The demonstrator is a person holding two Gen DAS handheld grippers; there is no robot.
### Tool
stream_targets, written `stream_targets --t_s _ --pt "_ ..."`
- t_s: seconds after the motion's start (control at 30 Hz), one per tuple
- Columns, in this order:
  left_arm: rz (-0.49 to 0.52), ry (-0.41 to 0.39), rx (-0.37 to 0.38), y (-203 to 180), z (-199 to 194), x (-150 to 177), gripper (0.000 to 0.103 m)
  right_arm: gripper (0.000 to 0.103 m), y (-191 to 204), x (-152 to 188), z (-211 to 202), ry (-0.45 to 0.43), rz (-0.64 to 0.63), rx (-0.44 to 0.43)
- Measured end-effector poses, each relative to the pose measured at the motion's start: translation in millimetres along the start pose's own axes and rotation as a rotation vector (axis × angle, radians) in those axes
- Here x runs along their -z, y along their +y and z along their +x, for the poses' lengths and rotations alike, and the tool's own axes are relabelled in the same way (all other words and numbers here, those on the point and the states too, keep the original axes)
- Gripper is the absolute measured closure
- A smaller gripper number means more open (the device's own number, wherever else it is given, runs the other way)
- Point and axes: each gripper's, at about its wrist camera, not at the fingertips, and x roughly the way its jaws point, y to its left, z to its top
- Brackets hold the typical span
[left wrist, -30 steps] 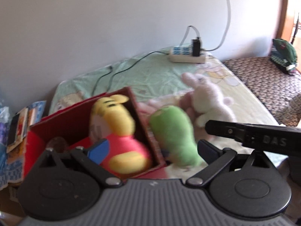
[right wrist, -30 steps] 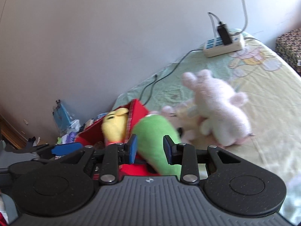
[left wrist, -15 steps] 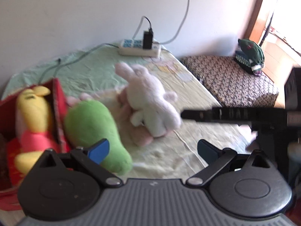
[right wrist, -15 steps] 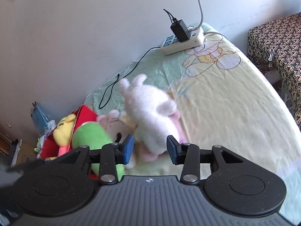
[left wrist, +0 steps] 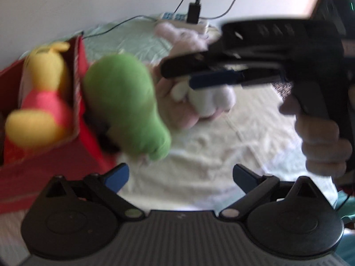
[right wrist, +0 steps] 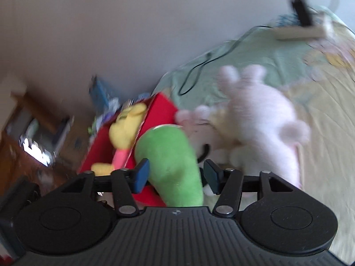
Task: Organize objects
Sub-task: 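Move the right gripper to the green plush and grasp it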
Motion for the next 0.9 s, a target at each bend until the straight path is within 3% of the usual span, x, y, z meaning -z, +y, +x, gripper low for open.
stream_targets --t_s 0.13,0.23,0.33,0.53,0.73,0.9 --pt "-0.039 0.018 -0.030 9 0 11 0.003 0.033 16 4 24 0.057 -0.100 -0.010" --pt "-0.066 0.011 -0.045 14 -1 10 0.003 0.035 7 5 33 0.065 -0.079 0.055" --pt "-0.064 -0.013 -0.059 14 -3 4 0.003 0.041 -14 1 14 0.010 0.019 0.055" --pt "-0.010 -0.077 -0.040 -3 -5 -16 0.003 0.051 -39 3 -24 -0.043 0.052 0.160" --pt "0.067 -0.138 -0.087 -17 13 -42 0.003 0.051 -47 4 -35 -0.071 0.133 0.046" --pt "0.122 -0.145 -0.133 -21 38 -53 0.007 0.047 -49 -1 -10 -0.007 0.182 -0.004"
